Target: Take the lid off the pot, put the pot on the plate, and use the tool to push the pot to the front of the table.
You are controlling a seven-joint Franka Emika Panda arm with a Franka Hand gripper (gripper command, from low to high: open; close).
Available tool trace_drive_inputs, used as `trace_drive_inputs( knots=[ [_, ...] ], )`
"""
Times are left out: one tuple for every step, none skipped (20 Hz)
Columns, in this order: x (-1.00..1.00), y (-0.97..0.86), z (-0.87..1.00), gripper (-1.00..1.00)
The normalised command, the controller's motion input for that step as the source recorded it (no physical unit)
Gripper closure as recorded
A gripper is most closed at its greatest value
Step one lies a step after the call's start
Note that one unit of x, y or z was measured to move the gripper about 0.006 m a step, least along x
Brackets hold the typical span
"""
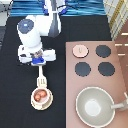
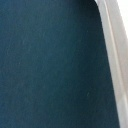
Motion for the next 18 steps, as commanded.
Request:
trace_drive_inputs(
  knots=[
    [-0.95,0.38,0.02,1.0],
    [-0.96,0.39,0.0,1.0],
    [-0.96,0.4,0.0,1.0],
    [-0.96,0.41,0.0,1.0],
    [-0.95,0.4,0.0,1.0],
    [-0.89,0.41,0.0,1.0],
    [-0.6,0.45,0.0,1.0],
    [-0.18,0.25,0.0,1.0],
    [0.13,0.06,-0.04,1.0],
    [0.43,0.0,-0.07,1.0],
    [0.68,0.0,-0.07,1.0],
    [0.89,-0.05,-0.06,1.0],
    [0.91,-0.06,-0.05,1.0],
    [0.95,-0.04,-0.06,1.0],
    [0.96,-0.03,-0.06,1.0],
    [0.97,-0.03,-0.07,1.0],
    [0.98,-0.05,-0.07,1.0],
    [0.97,-0.08,-0.07,1.0]
  ],
)
